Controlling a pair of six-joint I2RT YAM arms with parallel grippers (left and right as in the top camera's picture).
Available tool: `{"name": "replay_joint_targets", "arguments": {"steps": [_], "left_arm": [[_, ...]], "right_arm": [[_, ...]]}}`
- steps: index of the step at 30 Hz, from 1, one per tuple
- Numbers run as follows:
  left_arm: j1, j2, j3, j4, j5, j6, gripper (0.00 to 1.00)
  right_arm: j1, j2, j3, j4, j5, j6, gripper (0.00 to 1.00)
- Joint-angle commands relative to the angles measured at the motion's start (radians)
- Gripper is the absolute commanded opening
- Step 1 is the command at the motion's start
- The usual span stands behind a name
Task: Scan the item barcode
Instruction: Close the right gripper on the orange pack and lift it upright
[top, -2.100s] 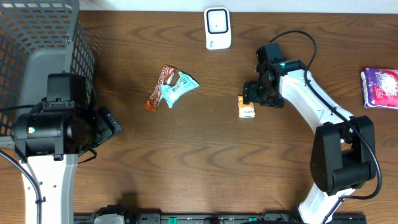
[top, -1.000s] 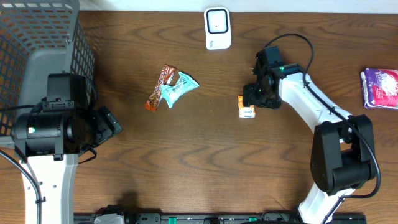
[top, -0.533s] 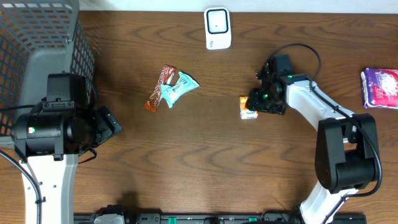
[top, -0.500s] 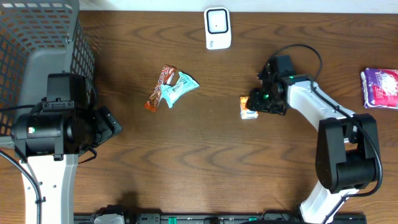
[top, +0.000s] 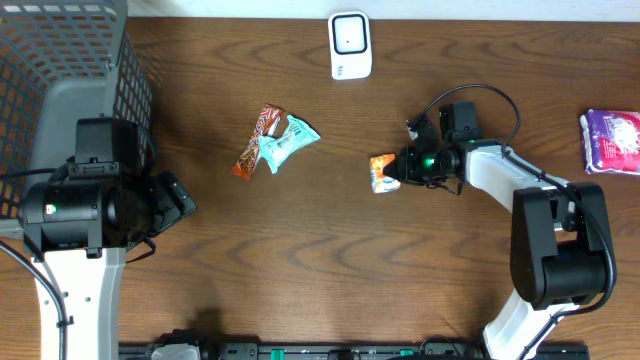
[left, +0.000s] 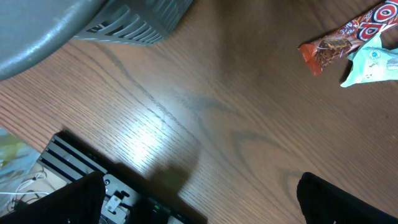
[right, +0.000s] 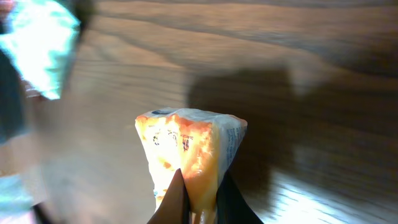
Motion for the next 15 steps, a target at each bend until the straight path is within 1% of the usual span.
{"name": "replay_joint_targets", "arguments": {"steps": [1,6,10,15], "left_arm": [[0.005,-0.001,-0.001,-0.004,-0.015,-0.010,0.98],[0.005,-0.001,-0.001,-0.004,-0.015,-0.010,0.98],[0.005,-0.001,-0.001,-0.004,-0.016,-0.010,0.98],[0.005,-0.001,-0.001,-0.004,-0.015,-0.010,0.98]], "right_arm": [[-0.034,0.008,-0.003,0.034,-0.258,-0.002,0.01],[-0.041,0.008,-0.003,0.069,-0.401,-0.002,0.01],[-0.040,0.008,-0.003,0.085,-0.458,-0.008,0.01],[-0.042,0.008,-0.003,0.095,-0.565,-0.072,0.01]]}}
